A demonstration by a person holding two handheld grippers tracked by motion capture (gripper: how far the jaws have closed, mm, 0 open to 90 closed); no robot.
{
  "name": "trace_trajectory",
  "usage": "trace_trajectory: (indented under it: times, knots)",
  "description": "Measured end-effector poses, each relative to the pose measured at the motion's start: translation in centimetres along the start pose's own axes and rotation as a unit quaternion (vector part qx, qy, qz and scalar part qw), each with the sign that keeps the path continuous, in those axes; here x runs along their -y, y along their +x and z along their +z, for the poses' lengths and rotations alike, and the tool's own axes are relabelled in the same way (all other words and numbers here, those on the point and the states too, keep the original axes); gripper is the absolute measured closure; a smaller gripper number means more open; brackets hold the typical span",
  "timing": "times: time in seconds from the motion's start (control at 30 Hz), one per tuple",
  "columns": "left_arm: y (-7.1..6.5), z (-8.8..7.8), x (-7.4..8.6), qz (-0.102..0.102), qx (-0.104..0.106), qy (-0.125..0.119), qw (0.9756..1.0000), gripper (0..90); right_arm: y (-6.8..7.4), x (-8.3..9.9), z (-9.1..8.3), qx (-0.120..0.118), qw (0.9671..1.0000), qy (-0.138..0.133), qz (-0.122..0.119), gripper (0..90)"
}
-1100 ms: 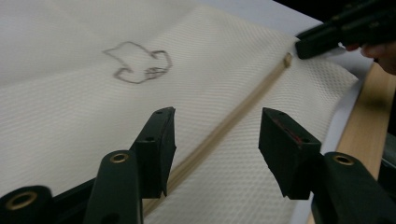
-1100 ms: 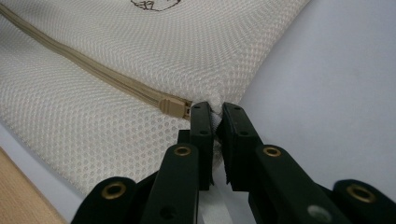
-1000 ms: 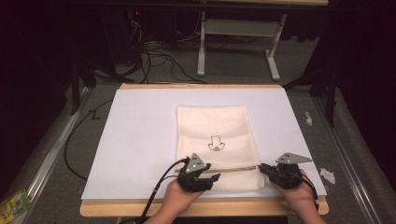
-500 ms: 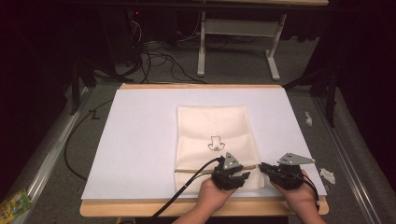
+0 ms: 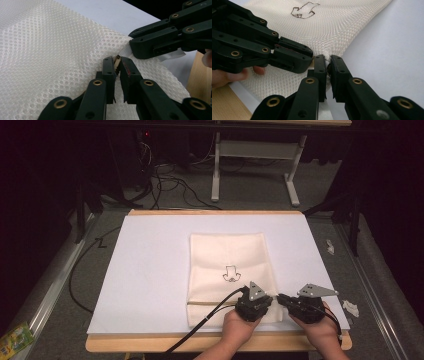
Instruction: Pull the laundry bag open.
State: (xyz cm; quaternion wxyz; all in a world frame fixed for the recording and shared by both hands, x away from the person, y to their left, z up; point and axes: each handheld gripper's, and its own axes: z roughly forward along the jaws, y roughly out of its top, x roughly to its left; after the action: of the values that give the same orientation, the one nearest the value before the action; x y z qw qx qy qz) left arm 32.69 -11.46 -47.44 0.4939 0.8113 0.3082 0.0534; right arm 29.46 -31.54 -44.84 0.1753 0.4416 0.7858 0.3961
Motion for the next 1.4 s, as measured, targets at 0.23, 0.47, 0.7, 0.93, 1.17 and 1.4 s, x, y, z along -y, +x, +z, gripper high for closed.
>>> trace_trajectory:
  times: [0.23, 0.47, 0.7, 0.93, 1.17, 1.4]
  knots:
    - [-0.4, -0.2, 0.1, 0.008, 0.004, -0.01, 0.9999, 86.0, 0.0, 0.0, 0.0, 0.003, 1.0, -0.001, 0.0, 85.0]
    - [-0.5, 0.0, 0.2, 0.009, 0.002, -0.017, 0.9998, 84.1, 0.0, -0.1, -0.1, -0.001, 1.0, -0.005, 0.002, 85.0]
    - [-0.4, -0.1, 0.3, 0.009, 0.0, -0.016, 0.9998, 87.3, 0.0, -0.2, -0.1, -0.003, 1.0, -0.007, -0.003, 85.1]
    - [0.2, -0.9, 0.6, -0.002, 0.005, -0.009, 0.9999, 87.6, 0.7, -0.4, 0.2, -0.001, 0.9999, 0.001, -0.013, 85.5]
    - [0.6, -1.4, 0.7, -0.019, 0.01, -0.006, 0.9998, 87.8, 1.4, -0.8, 0.4, 0.003, 0.9996, 0.006, -0.026, 86.2]
    - [3.1, -2.9, 1.5, -0.085, -0.004, -0.002, 0.9964, 87.8, -0.6, -0.6, -1.1, 0.031, 0.9991, -0.02, 0.02, 86.7]
